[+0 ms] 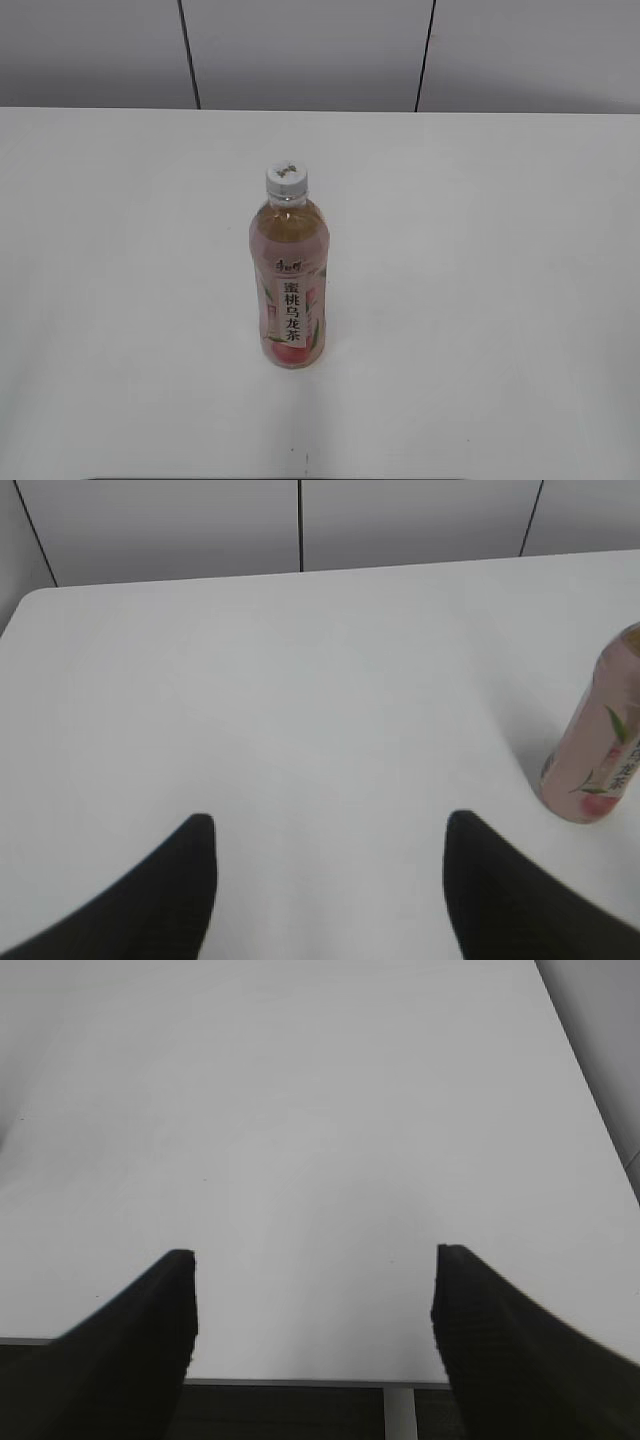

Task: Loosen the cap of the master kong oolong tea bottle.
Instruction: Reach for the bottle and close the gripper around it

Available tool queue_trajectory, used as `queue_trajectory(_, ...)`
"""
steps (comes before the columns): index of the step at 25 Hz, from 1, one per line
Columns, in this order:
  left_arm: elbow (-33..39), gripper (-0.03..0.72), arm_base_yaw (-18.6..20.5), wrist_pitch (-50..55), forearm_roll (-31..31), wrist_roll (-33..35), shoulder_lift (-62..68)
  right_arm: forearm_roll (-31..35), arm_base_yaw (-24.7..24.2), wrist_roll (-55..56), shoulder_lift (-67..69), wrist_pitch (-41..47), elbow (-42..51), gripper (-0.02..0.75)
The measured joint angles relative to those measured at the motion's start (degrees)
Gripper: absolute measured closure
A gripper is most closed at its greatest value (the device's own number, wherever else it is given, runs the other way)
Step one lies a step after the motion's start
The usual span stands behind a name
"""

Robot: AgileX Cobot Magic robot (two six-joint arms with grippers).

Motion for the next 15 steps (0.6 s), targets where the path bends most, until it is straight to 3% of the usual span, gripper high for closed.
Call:
queue_trajectory(6,-0.74,0.254,0.0,-4.64,0.0,0.0,3.04,0.0,0.0,0.0,0.0,0.0,0.0,0.184)
queue_trajectory(15,1.11,0.258,0.0,-28.4,-0.49,0.0,14.84,0.0,0.0,0.0,0.0,0.0,0.0,0.184)
